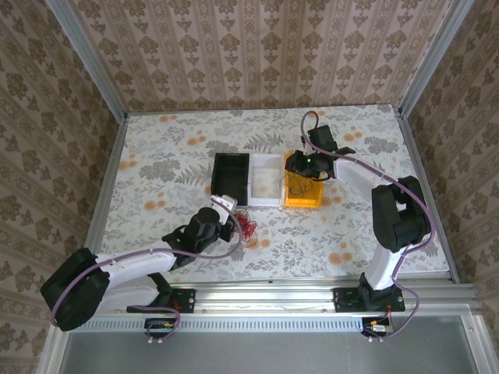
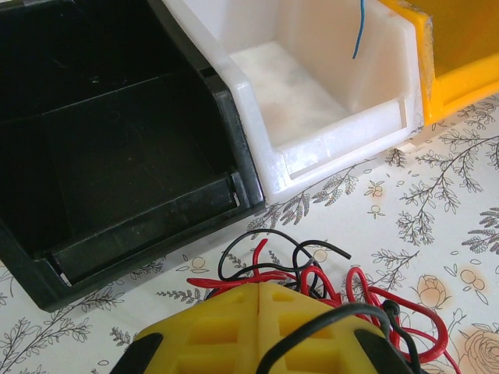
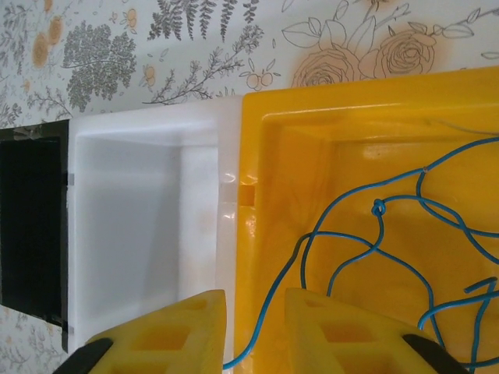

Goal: Untangle the cables

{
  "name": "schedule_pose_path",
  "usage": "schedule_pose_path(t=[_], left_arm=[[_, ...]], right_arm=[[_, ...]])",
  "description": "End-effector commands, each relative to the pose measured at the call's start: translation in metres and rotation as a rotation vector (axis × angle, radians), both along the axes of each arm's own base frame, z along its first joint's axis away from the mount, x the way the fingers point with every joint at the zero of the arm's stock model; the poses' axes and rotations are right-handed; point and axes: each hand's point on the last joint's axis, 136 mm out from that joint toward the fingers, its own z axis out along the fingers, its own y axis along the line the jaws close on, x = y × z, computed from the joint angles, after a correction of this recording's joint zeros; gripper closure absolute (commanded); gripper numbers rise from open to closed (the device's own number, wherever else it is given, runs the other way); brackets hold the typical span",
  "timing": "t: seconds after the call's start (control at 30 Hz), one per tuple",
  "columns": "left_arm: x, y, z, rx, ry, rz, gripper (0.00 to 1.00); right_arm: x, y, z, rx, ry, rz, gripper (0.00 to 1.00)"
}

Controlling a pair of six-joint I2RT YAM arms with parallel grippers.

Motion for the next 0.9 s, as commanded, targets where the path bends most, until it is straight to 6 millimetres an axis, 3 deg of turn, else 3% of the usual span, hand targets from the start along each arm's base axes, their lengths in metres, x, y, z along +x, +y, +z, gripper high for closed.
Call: schedule_pose_path(t=[0.0, 0.5, 0.87], left_arm=[[0.001, -0.006, 0.01, -0.013, -0.016, -0.009, 1.0], [0.002, -0.005, 0.007, 0.013, -0.013, -0.015, 1.0], [0.006, -0.004, 0.003, 0.025, -0.004, -0.001, 1.0]], right_arm=[[0.0, 0.005, -0.002, 0.03, 0.034, 0.003, 0.77], [0.002, 0.001, -0.007, 0.051, 0.029, -0.04, 0.95], [-0.008, -0.01, 0.023, 0.092, -0.049, -0.029, 0.97]])
